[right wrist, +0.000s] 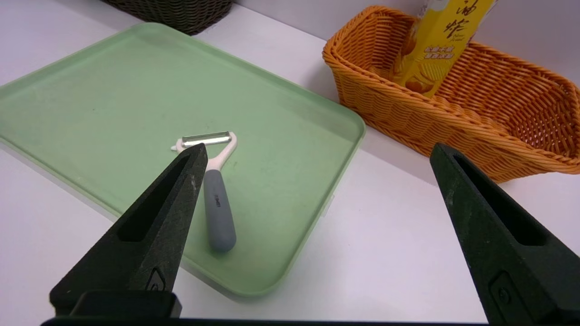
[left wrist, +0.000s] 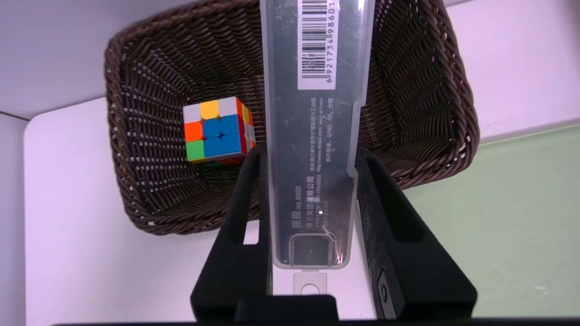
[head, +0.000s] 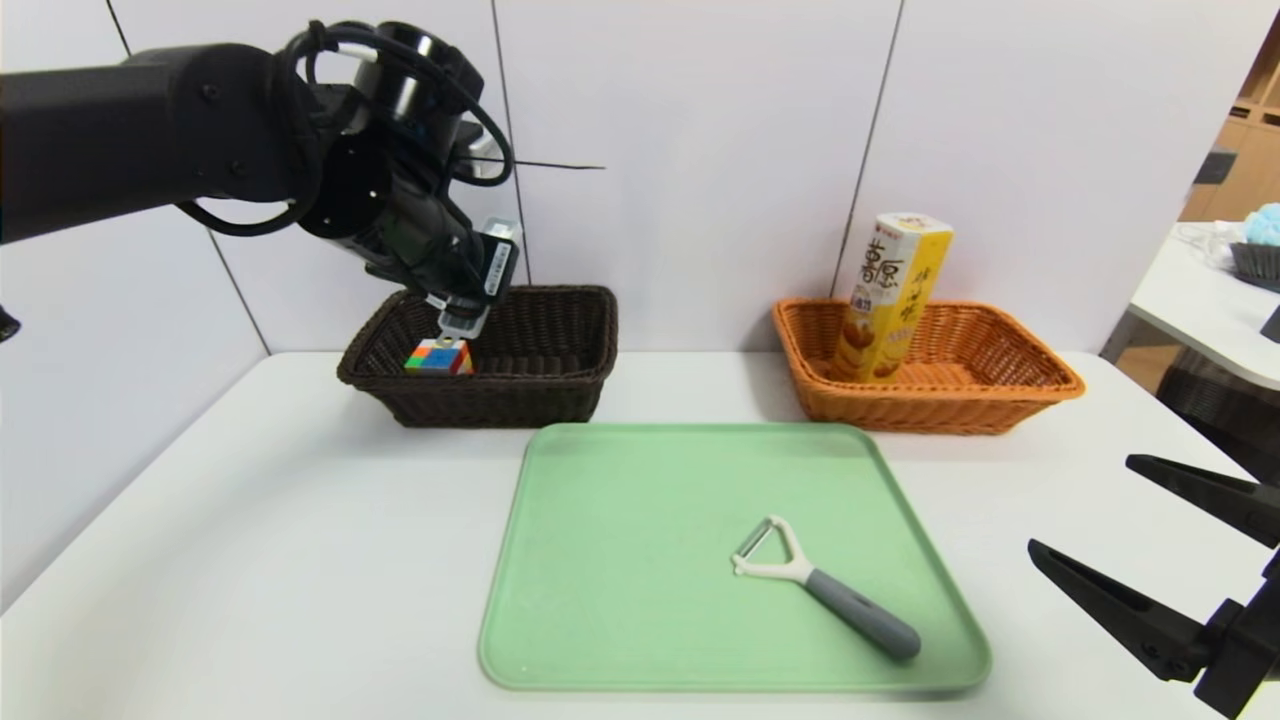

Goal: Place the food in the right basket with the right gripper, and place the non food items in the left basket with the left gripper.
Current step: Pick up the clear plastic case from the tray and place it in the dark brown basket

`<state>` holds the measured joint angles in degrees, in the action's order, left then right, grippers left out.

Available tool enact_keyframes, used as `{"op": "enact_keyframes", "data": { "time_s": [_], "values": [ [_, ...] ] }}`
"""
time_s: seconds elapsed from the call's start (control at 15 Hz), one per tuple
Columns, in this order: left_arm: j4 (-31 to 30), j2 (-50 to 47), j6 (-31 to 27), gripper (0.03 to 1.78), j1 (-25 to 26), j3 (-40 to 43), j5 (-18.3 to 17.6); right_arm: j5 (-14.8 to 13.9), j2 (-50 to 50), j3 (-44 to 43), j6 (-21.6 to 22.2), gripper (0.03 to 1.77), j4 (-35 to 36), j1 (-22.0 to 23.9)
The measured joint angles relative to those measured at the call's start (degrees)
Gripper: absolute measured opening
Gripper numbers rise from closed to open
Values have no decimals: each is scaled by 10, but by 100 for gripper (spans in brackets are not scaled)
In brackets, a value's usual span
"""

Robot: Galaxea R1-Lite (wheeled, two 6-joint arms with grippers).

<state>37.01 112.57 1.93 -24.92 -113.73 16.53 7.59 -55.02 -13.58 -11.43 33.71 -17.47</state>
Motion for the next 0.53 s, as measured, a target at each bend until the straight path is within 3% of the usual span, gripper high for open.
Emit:
{"op": "enact_keyframes", "data": {
  "time_s": [0.53],
  "values": [
    [-65,88,-64,57,29,0,-27,0,2,4,1,169,0,0]
  ]
}}
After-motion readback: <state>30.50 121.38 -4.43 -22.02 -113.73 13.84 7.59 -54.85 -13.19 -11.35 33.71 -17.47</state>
